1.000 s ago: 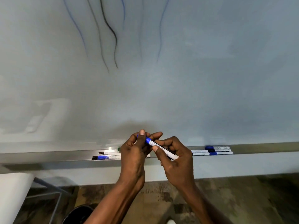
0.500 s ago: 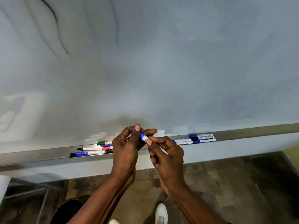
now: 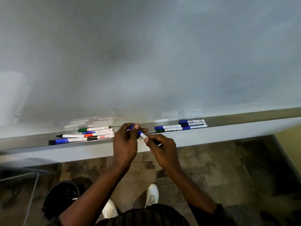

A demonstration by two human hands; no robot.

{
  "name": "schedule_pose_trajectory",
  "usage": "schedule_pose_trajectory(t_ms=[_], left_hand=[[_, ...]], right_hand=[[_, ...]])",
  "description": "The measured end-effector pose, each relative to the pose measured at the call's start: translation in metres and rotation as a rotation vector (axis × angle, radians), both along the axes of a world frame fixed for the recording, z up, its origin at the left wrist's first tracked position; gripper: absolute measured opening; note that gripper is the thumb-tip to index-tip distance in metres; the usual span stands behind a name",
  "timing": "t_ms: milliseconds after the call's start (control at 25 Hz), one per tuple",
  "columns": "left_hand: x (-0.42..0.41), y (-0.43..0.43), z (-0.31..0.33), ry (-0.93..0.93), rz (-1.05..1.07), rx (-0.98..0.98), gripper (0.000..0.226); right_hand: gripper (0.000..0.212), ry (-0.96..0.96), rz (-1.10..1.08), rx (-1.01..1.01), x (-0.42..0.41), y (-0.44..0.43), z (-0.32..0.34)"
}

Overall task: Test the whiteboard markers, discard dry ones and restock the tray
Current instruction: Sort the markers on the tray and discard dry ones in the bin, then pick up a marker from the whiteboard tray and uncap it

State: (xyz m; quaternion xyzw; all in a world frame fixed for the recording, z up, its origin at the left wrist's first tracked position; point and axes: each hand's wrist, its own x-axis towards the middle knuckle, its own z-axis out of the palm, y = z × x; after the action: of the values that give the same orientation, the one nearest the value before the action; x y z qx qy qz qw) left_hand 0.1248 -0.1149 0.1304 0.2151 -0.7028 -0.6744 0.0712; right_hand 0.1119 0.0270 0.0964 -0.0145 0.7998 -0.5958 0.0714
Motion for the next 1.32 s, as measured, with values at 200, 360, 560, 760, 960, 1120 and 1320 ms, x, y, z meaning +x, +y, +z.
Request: schedule_pose_trajectory(t_ms=[200,360,560,760,960,1120,1320], left_hand=[[-0.012,0.01,-0.064,-0.066,-0.146,-0.516,0.047],[-0.012,0.011,-0.119,-0.227,-0.553,-1.056,0.092],[-0.015,0.007,-0.154,-0.315,-0.781,-1.288,0.109],[-0.017,0.0,-0.165,-0.337,-0.854,-1.355,0.129],[-0.019,-0.001,-0.162,-0.382,-0.913,-1.344,0.137],[-0.019,-0.003,-0.164,-0.393,-0.909,-1.325,0.14],[-0.019,-0.002,-0.162,-0.392,-0.901,-1.341,0.141]], right_hand=[[0.018,0.129,0.074,0.319,-0.039,0.044,-0.05],[0.017,0.325,0.007,0.572,-0.082,0.072,-0.079],[0.017,0.615,-0.005,0.792,-0.12,0.085,-0.091],[0.025,0.721,0.054,0.995,-0.135,0.089,-0.119],[0.022,0.689,0.079,1.069,-0.134,0.087,-0.127],[0.026,0.656,0.069,1.074,-0.135,0.086,-0.13],[0.028,0.627,0.117,1.063,-0.137,0.083,-0.13]])
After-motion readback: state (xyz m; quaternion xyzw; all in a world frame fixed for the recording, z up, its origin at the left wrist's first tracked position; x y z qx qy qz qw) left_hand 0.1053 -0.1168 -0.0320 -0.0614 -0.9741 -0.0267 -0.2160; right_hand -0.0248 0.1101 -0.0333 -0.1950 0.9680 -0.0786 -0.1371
